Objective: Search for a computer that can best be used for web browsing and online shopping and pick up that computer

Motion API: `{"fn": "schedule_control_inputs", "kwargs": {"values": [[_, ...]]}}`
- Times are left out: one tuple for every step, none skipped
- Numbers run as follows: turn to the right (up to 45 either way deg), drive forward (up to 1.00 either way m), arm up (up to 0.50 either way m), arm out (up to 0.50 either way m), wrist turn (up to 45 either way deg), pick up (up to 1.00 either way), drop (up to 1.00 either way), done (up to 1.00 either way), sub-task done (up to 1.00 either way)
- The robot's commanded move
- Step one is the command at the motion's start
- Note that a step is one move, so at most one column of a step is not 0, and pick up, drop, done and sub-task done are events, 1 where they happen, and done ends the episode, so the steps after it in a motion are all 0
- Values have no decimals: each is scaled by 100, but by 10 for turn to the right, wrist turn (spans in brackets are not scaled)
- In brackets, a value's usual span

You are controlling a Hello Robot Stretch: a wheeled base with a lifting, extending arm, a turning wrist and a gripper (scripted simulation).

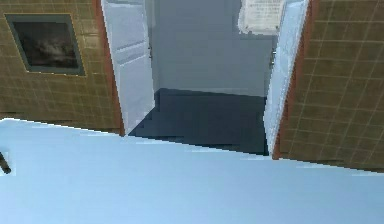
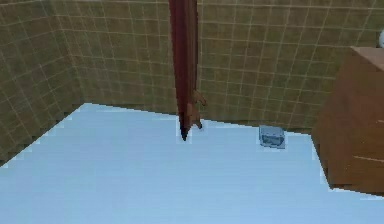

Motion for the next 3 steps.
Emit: {"fn": "schedule_control_inputs", "kwargs": {"values": [[30, 0, 0, 0, 0, 0, 0, 0, 0], [0, 100, 0, 0, 0, 0, 0, 0, 0], [0, 100, 0, 0, 0, 0, 0, 0, 0]]}}
